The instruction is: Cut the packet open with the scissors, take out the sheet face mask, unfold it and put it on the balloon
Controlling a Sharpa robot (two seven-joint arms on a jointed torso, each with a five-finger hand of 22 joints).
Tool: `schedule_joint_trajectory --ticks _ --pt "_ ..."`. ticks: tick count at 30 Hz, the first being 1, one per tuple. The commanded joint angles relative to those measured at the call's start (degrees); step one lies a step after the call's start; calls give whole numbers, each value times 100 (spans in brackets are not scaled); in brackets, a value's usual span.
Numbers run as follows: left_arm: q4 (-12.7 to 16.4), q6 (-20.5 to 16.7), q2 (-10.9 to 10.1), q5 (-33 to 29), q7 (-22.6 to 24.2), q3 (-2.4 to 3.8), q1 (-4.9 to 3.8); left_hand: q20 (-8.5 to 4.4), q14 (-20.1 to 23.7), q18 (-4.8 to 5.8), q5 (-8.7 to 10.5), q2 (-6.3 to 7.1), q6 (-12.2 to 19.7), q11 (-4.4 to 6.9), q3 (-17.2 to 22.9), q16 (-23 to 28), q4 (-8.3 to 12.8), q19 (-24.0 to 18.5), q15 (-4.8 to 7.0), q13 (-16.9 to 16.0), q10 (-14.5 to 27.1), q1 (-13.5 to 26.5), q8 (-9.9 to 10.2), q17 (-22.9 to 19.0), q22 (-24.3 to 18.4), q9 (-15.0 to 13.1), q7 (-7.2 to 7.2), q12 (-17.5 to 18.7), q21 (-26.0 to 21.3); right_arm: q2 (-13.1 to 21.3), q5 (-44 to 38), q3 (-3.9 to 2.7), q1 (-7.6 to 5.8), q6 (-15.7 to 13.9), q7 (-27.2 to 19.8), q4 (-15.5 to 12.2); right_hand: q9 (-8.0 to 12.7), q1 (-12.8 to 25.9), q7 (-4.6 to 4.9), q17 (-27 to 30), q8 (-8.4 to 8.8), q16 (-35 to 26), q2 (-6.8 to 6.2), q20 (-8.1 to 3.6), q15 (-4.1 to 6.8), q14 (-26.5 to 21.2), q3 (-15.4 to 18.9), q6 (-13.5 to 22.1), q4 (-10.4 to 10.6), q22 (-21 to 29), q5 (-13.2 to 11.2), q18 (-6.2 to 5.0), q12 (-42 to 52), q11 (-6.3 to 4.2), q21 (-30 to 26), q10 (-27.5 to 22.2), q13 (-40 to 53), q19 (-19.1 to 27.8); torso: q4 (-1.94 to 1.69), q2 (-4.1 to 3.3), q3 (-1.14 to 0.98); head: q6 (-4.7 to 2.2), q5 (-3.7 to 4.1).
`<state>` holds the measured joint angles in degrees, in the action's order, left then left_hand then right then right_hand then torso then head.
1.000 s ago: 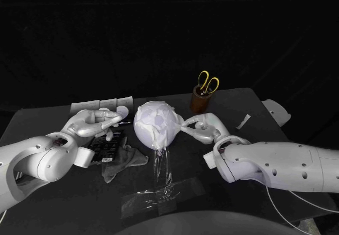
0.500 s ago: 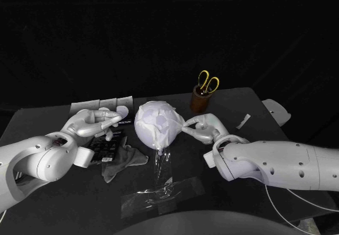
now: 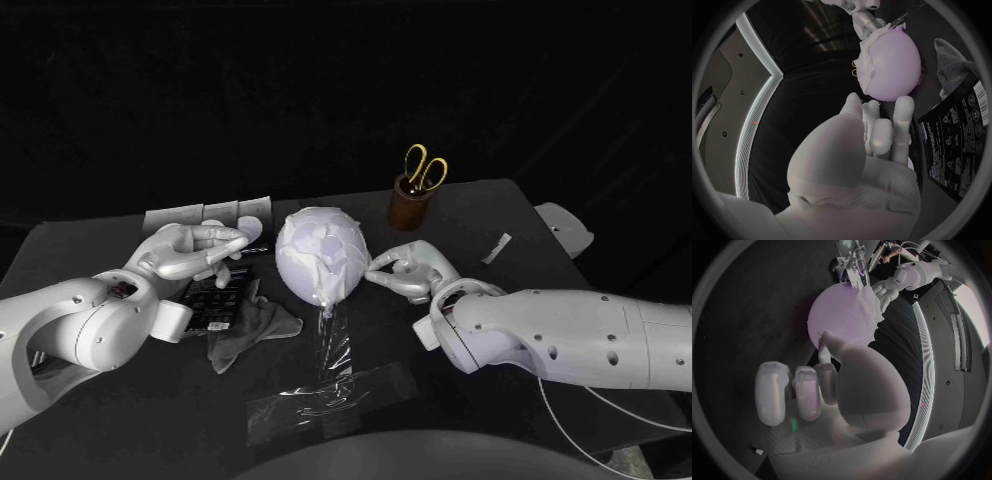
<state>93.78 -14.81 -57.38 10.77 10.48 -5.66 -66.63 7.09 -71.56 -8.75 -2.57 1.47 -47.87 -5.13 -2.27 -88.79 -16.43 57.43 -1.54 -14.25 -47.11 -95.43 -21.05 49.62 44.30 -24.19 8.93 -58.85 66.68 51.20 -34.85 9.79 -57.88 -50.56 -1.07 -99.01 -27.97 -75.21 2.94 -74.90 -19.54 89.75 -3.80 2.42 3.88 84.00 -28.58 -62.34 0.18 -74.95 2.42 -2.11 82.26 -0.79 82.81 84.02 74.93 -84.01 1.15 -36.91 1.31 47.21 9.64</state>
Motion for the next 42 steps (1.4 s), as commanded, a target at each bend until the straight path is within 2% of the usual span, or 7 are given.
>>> schedule_joint_trajectory --ticks 1,8,11,15,29,35,42 --pt "8 88 11 11 30 5 -3 16 4 -30 -21 4 44 3 26 -17 2 1 -15 -10 36 -72 20 7 6 -6 16 3 11 -4 -134 4 11 267 212 5 -279 27 -3 -1510 -123 25 50 -44 56 600 -33 -53 2 -1265 36 30 -4 -48 -41 338 1070 -211 -1 3 1 -10 -2" --pt "6 87 12 12 32 5 -3 16 4 -30 -21 4 44 3 26 -17 2 1 -15 -10 36 -72 20 7 6 -6 16 3 11 -15 226 5 15 52 -172 43 -296 240 39 -1510 -59 25 -97 -37 34 600 22 206 54 -1155 28 -48 -682 -9 -380 77 705 -32 0 0 -2 -29 -5" --pt "4 90 16 12 32 5 -3 16 4 -30 -21 4 44 3 26 -17 2 1 -15 -10 36 -72 20 7 6 -6 16 3 11 -18 399 6 17 21 -426 40 -46 708 540 -1040 598 -252 -492 149 -285 436 440 1360 300 -904 40 -170 -2023 362 -1162 -625 2 410 4 -1 -3 -35 -16" --pt "1 91 20 12 32 5 -3 16 4 -30 -21 4 44 3 26 -17 2 1 -15 -10 36 -72 20 7 6 -6 16 3 11 -10 501 6 19 42 -584 29 67 726 703 -840 865 -379 -692 263 -447 340 681 1912 317 -797 37 -215 -2634 554 -1482 -1014 -336 604 5 -1 -6 -41 -42" --pt "35 94 42 343 43 -7 45 48 486 -133 -21 -73 28 -28 20 110 -23 -464 -48 68 171 25 -10 -873 -543 -26 28 191 -301 359 420 20 32 -95 -698 15 56 370 732 -508 716 -583 -549 412 -500 169 809 1944 275 -632 50 -339 -3321 599 -1942 -1480 -833 858 15 50 10 18 -416" --pt "142 -58 64 596 -53 -14 146 65 818 -183 -21 -185 -44 -27 53 315 -31 -698 -50 194 133 99 -54 -1450 -831 -41 14 428 -530 557 457 25 61 -51 -1339 -35 46 63 671 643 463 -1455 -353 435 -449 -466 616 1599 207 -37 63 -651 -4709 540 -3482 -2248 -1877 1714 14 115 10 61 -615" --pt "221 -240 129 851 -269 -19 260 5 173 -96 -20 -250 -91 38 104 250 -29 -167 15 315 -267 188 -47 -535 -369 -29 -7 638 -239 670 -80 22 22 228 -1911 -158 247 -198 682 2823 430 -3499 -300 465 -490 -1814 -148 1119 56 811 80 -831 -6273 590 -5100 -2417 -3566 2537 2 213 0 97 -897"
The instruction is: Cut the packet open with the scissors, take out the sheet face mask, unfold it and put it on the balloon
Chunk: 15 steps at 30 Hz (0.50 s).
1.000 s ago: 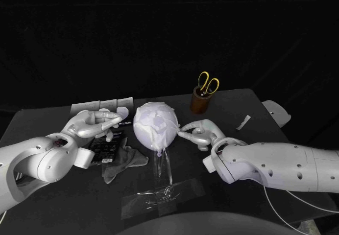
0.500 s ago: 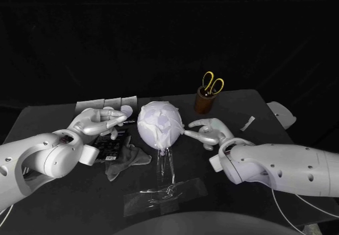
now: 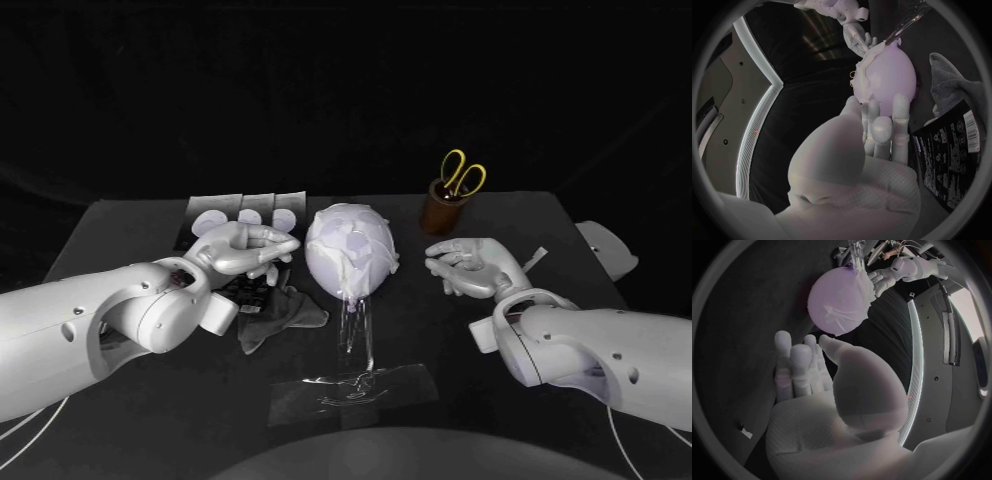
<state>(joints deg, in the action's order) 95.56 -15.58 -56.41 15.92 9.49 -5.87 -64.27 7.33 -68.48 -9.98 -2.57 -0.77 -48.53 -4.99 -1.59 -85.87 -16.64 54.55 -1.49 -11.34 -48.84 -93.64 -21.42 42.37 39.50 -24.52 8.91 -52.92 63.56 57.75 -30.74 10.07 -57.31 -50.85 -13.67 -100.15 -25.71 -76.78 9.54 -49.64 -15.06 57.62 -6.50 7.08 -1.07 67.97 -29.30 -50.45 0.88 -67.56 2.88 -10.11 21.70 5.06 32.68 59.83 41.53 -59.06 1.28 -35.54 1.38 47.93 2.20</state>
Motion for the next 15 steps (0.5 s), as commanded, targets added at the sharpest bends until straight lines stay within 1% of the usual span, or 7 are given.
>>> schedule_joint_trajectory --ticks 1,8,9,10,11,12,15 --pt "56 -200 42 375 -214 2 41 -29 -236 48 -20 3 3 12 16 -56 -11 220 12 35 -176 54 11 346 210 13 16 71 136 20 -654 -6 -67 298 -682 -51 49 -40 44 361 6 -378 -32 7 -8 -240 -139 -80 -22 125 0 -28 -399 30 -148 21 -438 59 -11 82 -7 28 -178" --pt "105 -432 110 481 -326 -3 111 -33 -293 59 -19 135 11 -3 -108 -44 -14 296 5 57 -289 230 23 353 238 18 30 142 166 -4 -1708 -9 -381 503 -713 38 294 -12 128 1284 260 -1868 -136 109 -130 -637 -377 -189 -158 753 3 -18 -1419 151 -886 491 -1907 388 -26 129 -13 60 -339" --pt "115 -472 117 488 -306 -4 117 -32 -237 43 -20 150 16 -2 -118 -25 -8 236 4 61 -280 230 25 232 150 18 27 156 118 -16 -1883 -9 -445 545 -699 67 314 -14 148 1413 285 -2090 -133 125 -162 -686 -395 -194 -169 841 0 -15 -1489 154 -993 526 -2023 461 -27 130 -12 58 -350" --pt "120 -494 120 492 -295 -4 120 -27 5 -22 -20 186 46 -8 -122 66 8 -39 -2 75 -223 176 35 -228 -223 23 25 204 -102 -25 -1984 -10 -483 573 -689 84 350 0 173 1635 331 -2468 -124 167 -196 -712 -401 -206 -178 1011 4 -12 -1608 188 -1179 593 -2233 553 -28 129 -11 56 -369" --pt "129 -527 125 499 -279 -5 125 -27 5 -22 -20 186 46 -8 -122 66 8 -39 -2 75 -223 176 35 -228 -223 23 25 204 -102 -41 -2140 -10 -545 614 -672 113 373 -8 159 1755 362 -2675 -144 196 -224 -722 -393 -203 -204 1108 -1 -8 -1681 190 -1274 615 -2356 582 -31 129 -9 59 -383" --pt "139 -559 130 504 -264 -5 129 -10 319 -52 -19 231 56 -26 -135 219 11 -240 -22 83 -172 112 22 -730 -445 21 35 250 -282 -65 -2314 -10 -618 668 -648 149 390 0 164 1834 391 -2821 -152 217 -252 -783 -396 -182 -207 1178 6 0 -1737 208 -1354 595 -2434 634 -32 125 -10 59 -400" --pt "164 -624 141 512 -238 -6 134 5 469 -52 -20 242 51 -36 -149 308 6 -290 -36 80 -158 94 1 -928 -482 16 44 265 -349 -128 -2629 -12 -757 778 -588 240 433 78 182 2051 465 -3226 -204 305 -365 -1000 -383 -122 -172 1423 2 35 -1829 266 -1642 513 -2646 836 -28 111 -12 58 -432"
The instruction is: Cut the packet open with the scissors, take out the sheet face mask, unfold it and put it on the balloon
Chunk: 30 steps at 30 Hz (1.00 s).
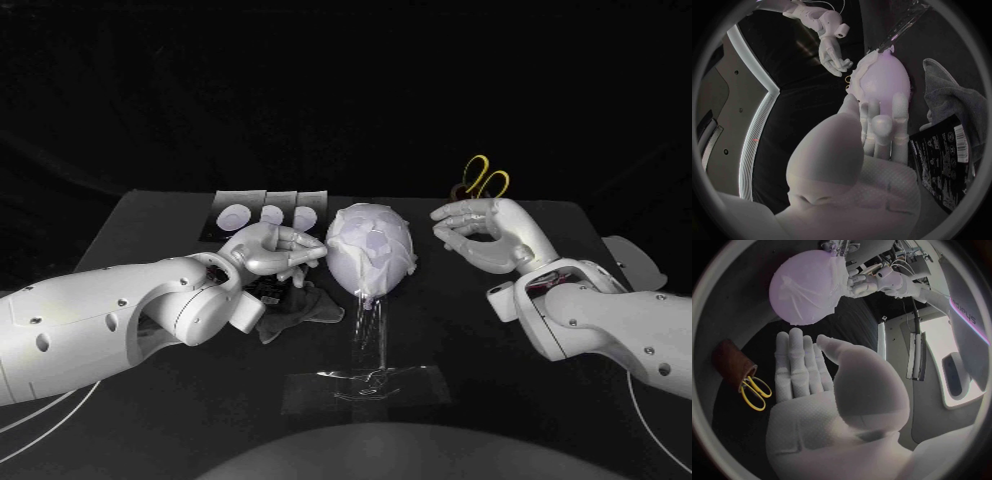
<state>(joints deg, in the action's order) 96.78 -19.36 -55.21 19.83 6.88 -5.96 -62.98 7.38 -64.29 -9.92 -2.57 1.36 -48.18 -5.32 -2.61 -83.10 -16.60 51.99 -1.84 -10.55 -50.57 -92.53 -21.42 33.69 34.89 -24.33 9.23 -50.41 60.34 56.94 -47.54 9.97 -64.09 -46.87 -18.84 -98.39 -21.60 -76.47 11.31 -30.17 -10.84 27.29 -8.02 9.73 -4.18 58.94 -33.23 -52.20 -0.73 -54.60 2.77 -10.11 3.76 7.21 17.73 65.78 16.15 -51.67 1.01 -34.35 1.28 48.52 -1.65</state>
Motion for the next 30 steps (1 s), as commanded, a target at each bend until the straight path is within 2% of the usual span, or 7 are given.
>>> schedule_joint_trajectory --ticks 1,7,10,16,19,24,30 --pt "53 -281 27 123 39 3 6 0 49 -57 -19 30 16 -3 -46 31 2 -34 -1 1 15 -17 0 -60 -21 -3 12 15 -27 -73 -1033 -2 -123 416 -47 100 33 101 16 155 65 -285 -94 69 -88 -150 39 77 15 202 1 41 -38 73 -226 -136 -166 139 0 -8 -2 0 -47" --pt "105 -460 43 128 128 3 9 11 86 -61 -21 60 66 -10 -41 73 26 -45 -7 -1 39 -123 4 -91 -51 3 20 37 -72 -193 -1422 -6 -262 512 83 198 124 157 108 590 189 -1016 -191 323 -290 -441 217 152 88 1033 19 -14 -11 179 -941 -346 -709 256 -3 -16 0 -11 -99" --pt "122 -529 50 239 184 3 10 17 136 -62 -21 71 62 -13 -18 106 46 -50 -11 -2 59 -227 -18 -158 -69 -1 23 53 -98 -257 -1691 -9 -302 545 185 219 168 191 137 771 244 -1329 -252 445 -409 -708 385 199 124 1386 3 17 -26 269 -1295 -532 -910 484 5 -10 -5 -1 -120" --pt "136 -634 39 1541 540 5 11 15 408 -64 -24 74 28 -7 110 258 123 -95 -2 9 88 -567 -70 -537 -109 -6 15 106 -167 -364 -2310 -13 -358 605 443 261 250 164 192 1075 329 -1719 -262 643 -571 -965 693 291 173 2078 -4 31 -26 371 -1443 -820 -1205 1268 0 -3 2 11 -93" --pt "130 -784 22 2171 794 5 11 11 451 -63 -23 104 40 -8 160 293 157 -108 -3 15 80 -700 -70 -563 -115 4 16 126 -178 -396 -2499 -15 -378 603 558 285 277 176 192 1139 365 -1809 -284 673 -602 -1040 788 351 193 2211 1 30 -37 398 -1443 -926 -1251 1396 -1 -4 -2 15 -76" --pt "134 -1137 8 3434 1265 6 14 9 712 -54 -24 245 109 -43 288 434 225 -181 -26 40 142 -995 -39 -824 -91 50 37 218 -158 -435 -2695 -16 -398 617 716 320 349 167 302 1299 465 -2033 -293 694 -695 -1240 1055 522 246 2520 -1 90 -19 497 -1430 -1234 -1259 1648 -7 -9 5 19 -50" --pt "134 -1365 35 4215 1518 7 17 12 540 -59 -26 309 106 -20 346 352 207 -206 -17 -57 76 -1044 -55 -430 -53 68 19 53 -106 -462 -2733 -17 -404 665 780 319 395 107 319 1430 485 -2158 -244 695 -717 -1378 1269 575 282 2747 -2 120 -25 518 -1425 -1356 -1256 1723 4 -17 7 23 -6"
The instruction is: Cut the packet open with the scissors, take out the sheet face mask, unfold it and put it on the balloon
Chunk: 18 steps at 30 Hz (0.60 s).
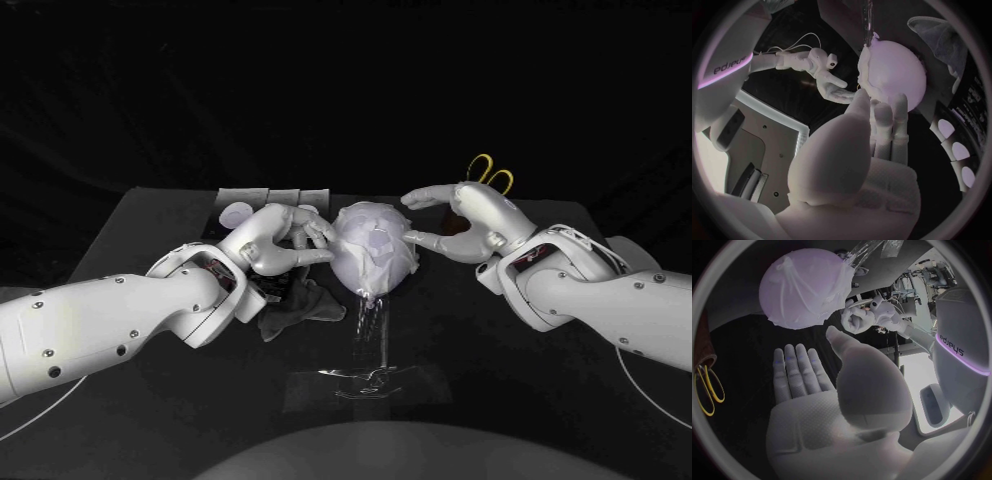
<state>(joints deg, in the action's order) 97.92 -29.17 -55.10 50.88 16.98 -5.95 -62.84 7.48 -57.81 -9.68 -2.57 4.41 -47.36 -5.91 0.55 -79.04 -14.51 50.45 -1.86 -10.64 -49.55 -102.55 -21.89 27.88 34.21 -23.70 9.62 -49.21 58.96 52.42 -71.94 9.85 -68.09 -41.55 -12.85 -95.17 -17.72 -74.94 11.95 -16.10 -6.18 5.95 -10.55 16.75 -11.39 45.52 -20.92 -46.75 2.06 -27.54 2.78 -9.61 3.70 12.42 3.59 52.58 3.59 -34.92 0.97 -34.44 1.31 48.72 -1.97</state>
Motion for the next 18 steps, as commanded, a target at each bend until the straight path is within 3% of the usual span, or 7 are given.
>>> schedule_joint_trajectory --ticks 1,4,6,7,10,14,18 --pt "20 -411 32 1222 530 6 3 -5 -334 -87 -26 24 9 59 55 -176 -23 -25 -2 -125 -52 -39 -23 563 45 11 -31 -196 86 -11 -287 -4 -5 143 190 -5 12 -59 257 42 19 -40 21 -8 -4 -55 69 29 9 117 -3 73 -19 3 -18 -47 0 108 8 -9 6 1 36" --pt "19 -437 55 1469 518 7 4 -30 -770 -90 -23 99 7 91 145 -459 -98 44 24 -372 60 -37 -55 1444 146 36 -57 -561 259 -11 -260 -4 -5 170 215 -5 29 -94 265 80 22 -69 48 -7 -16 -79 132 45 15 290 -2 82 -19 13 -33 -72 1 267 6 -14 9 2 62" --pt "15 -443 88 1656 444 8 4 -34 -1154 1 -15 169 31 113 216 -680 -168 395 34 -637 167 4 -87 2252 666 54 -74 -948 615 -9 -241 -4 -5 191 238 0 43 -114 278 110 26 -93 64 -6 -24 -114 175 62 20 341 -1 88 -20 21 -33 -94 0 289 6 -10 7 11 95" --pt "12 -440 109 1764 370 9 5 -34 -1638 125 -29 209 36 124 180 -850 -168 914 40 -773 123 118 -103 3116 1334 55 -92 -1177 1010 -11 -231 -4 -5 203 250 3 49 -126 283 126 28 -105 72 -6 -28 -133 195 68 22 386 -1 91 -21 25 -36 -105 0 327 4 -12 10 13 108" --pt "-18 -426 192 2089 70 12 5 -50 -2100 235 -20 297 94 139 64 -1011 -197 1374 63 -1103 244 407 -132 4023 1957 66 -98 -1656 1411 -16 -217 -3 -4 245 286 -2 65 -153 296 161 32 -131 94 -5 -37 -170 248 80 27 473 0 99 -21 34 -40 -129 0 388 8 -6 6 35 113" --pt "-56 -429 293 2343 -287 21 4 -64 -2384 314 -20 320 129 163 -51 -1067 -198 1699 70 -1336 234 600 -146 4576 2407 81 -108 -2009 1674 -30 -232 -3 -1 300 334 -15 66 -172 300 186 28 -150 110 -5 -42 -204 279 61 30 516 0 105 -20 38 -42 -141 0 413 9 -8 0 39 139" --pt "-86 -476 386 2471 -545 39 3 -84 -2548 365 -19 323 115 185 -202 -1089 -198 1896 91 -2030 -97 775 -174 4890 2688 95 -128 -2453 1841 -38 -243 -3 1 341 376 -22 67 -187 304 204 23 -165 124 -6 -45 -219 309 41 33 568 0 109 -18 41 -44 -149 1 453 15 -10 0 48 160"
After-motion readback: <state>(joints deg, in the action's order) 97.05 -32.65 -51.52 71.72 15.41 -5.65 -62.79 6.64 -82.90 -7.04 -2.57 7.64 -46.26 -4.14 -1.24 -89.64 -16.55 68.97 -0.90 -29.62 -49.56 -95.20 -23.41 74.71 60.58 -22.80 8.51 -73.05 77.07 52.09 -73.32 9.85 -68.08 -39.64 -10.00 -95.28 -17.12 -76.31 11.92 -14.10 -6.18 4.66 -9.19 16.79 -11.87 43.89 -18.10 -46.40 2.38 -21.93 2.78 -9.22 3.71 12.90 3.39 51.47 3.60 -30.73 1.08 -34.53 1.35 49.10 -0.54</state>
